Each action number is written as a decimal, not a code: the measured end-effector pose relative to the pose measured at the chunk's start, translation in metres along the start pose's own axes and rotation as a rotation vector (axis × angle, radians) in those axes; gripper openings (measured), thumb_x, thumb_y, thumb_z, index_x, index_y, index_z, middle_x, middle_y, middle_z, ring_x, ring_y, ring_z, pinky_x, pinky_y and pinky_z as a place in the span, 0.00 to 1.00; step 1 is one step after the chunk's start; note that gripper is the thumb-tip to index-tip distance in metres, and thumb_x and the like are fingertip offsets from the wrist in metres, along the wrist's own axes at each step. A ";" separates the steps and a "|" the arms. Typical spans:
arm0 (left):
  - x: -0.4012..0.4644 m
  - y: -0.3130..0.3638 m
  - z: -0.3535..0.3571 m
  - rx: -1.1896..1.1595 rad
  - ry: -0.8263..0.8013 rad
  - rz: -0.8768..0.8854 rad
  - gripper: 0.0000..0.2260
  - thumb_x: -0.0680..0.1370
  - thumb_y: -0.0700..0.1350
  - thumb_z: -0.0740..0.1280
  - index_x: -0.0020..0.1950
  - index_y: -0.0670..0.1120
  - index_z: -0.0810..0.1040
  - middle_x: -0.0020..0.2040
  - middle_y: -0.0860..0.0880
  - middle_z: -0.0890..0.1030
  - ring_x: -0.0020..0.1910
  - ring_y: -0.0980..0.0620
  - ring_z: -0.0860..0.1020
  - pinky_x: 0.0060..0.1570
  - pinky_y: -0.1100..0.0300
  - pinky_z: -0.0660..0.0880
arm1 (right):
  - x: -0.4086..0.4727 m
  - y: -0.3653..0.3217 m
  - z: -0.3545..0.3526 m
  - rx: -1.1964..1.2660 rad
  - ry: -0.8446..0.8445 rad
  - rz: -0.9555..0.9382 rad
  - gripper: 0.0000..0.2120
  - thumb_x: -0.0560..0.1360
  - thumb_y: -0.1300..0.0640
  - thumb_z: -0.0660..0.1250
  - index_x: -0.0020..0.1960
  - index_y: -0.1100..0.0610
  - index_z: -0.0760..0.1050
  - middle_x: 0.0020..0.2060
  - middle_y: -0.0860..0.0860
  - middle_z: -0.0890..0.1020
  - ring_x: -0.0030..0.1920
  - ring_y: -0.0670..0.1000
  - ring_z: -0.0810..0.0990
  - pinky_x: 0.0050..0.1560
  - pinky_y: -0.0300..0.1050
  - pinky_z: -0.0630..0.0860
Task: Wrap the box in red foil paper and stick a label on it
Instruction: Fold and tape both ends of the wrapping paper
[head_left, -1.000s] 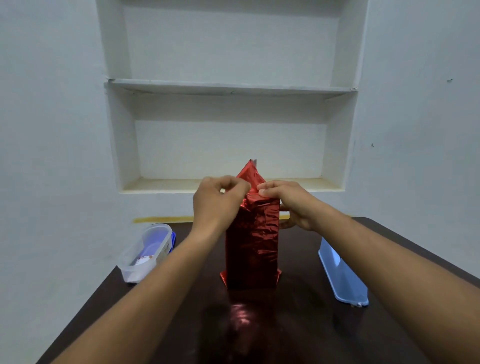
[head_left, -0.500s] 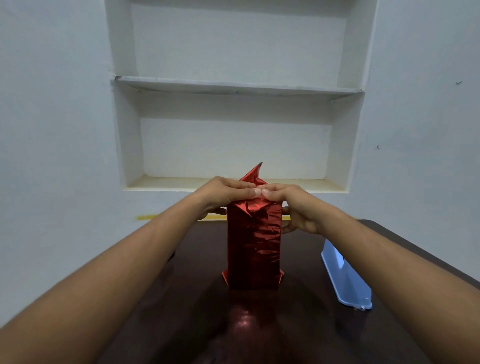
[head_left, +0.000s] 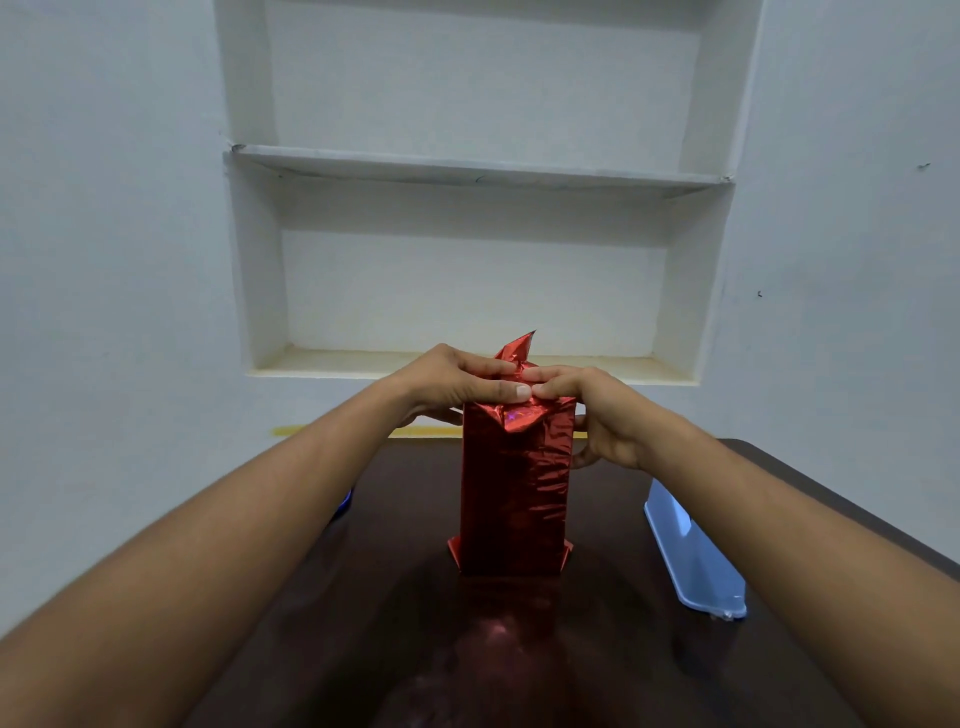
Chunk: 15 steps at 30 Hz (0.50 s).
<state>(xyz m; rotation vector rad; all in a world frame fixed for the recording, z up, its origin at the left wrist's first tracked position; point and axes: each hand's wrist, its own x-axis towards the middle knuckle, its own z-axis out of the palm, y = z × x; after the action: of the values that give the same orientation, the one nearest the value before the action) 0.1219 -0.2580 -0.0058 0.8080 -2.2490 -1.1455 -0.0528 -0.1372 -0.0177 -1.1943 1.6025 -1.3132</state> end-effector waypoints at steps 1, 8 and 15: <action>0.001 -0.001 0.000 -0.005 0.001 0.004 0.28 0.65 0.60 0.83 0.64 0.62 0.83 0.57 0.56 0.86 0.57 0.54 0.84 0.61 0.49 0.81 | 0.000 0.000 0.000 0.001 0.002 0.002 0.17 0.76 0.58 0.66 0.60 0.43 0.83 0.58 0.49 0.82 0.64 0.59 0.77 0.63 0.67 0.74; 0.003 -0.004 0.003 -0.021 -0.033 -0.020 0.22 0.70 0.64 0.77 0.63 0.67 0.82 0.55 0.56 0.87 0.55 0.51 0.85 0.59 0.52 0.81 | -0.004 0.001 0.000 0.014 -0.002 0.007 0.18 0.75 0.58 0.66 0.60 0.43 0.83 0.60 0.49 0.81 0.66 0.59 0.77 0.63 0.67 0.73; 0.003 -0.008 -0.001 -0.033 -0.069 -0.026 0.22 0.68 0.61 0.80 0.61 0.62 0.85 0.54 0.53 0.88 0.59 0.48 0.85 0.64 0.48 0.80 | -0.006 -0.001 0.001 -0.002 -0.034 -0.002 0.17 0.76 0.58 0.65 0.56 0.40 0.85 0.59 0.48 0.81 0.63 0.57 0.77 0.64 0.70 0.72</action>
<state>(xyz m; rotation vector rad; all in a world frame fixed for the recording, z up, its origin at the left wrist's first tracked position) 0.1224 -0.2649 -0.0117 0.7983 -2.2754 -1.2369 -0.0501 -0.1313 -0.0169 -1.2139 1.5790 -1.2860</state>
